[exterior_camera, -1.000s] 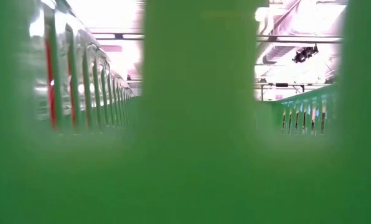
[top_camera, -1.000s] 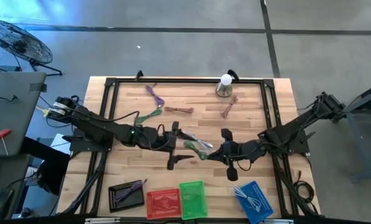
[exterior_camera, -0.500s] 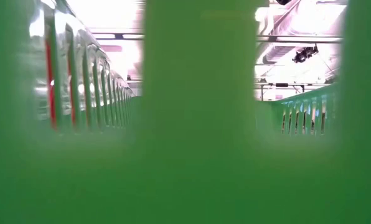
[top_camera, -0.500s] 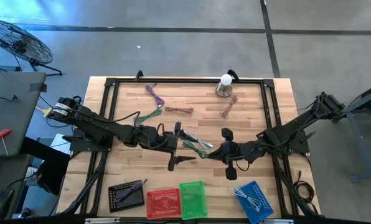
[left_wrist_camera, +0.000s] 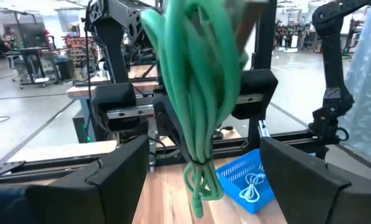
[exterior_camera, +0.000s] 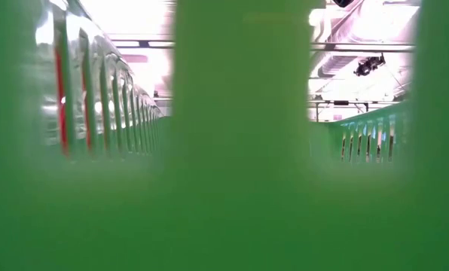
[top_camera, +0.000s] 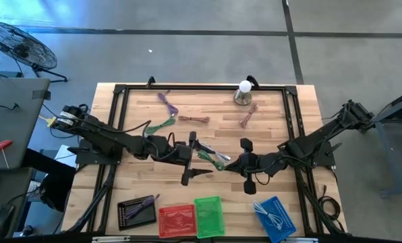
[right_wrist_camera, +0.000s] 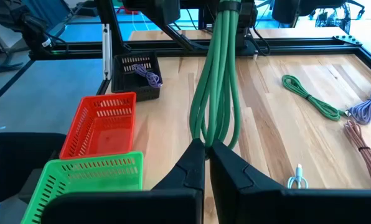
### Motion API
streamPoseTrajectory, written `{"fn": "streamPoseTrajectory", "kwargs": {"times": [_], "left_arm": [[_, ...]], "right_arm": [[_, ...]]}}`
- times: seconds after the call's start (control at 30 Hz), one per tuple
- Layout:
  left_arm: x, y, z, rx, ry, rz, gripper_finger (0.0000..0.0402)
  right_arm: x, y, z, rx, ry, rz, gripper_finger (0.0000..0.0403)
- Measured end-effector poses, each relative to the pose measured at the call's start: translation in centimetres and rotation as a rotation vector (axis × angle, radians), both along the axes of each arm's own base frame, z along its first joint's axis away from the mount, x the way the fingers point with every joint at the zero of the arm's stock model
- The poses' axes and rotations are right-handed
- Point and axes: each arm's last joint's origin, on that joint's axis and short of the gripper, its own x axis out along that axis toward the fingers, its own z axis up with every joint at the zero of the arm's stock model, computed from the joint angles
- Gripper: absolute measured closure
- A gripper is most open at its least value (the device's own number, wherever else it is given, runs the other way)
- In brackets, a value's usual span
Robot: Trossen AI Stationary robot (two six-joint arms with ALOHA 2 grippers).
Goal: Pick & Place USB Port
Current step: Put the right green charger cable into the green bin
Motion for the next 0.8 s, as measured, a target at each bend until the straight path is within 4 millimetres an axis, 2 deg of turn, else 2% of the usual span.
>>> {"fn": "streamPoseTrajectory", "kwargs": {"times": [0.1,0.17,0.23,0.4,0.5,0.63,0.8], "left_arm": [[0.1,0.1,-0.1,0.000,0.002,0.057,0.0138],[0.3,0.2,-0.3,0.016,0.002,0.104,0.0175],[0.3,0.3,-0.3,0.044,0.002,0.117,0.0222],[0.6,0.6,-0.6,0.074,0.002,0.113,0.0372],[0.6,0.5,-0.6,0.079,0.002,0.105,0.0379],[0.3,0.0,-1.2,0.093,0.084,0.083,0.0391],[-1.4,-2.7,-1.3,0.059,0.186,-0.065,0.0392]], "right_arm": [[0.0,0.0,0.0,0.000,0.000,0.000,0.0403],[0.0,0.0,0.0,0.001,0.000,0.001,0.0403],[0.0,0.0,0.0,0.000,0.002,0.001,0.0403],[0.0,0.0,-0.1,0.000,0.013,0.012,0.0402],[0.0,0.0,-0.1,0.002,0.008,0.013,0.0391],[0.1,0.2,0.3,-0.007,-0.030,0.027,0.0352],[0.1,0.2,1.2,0.003,-0.104,0.058,0.0309]]}}
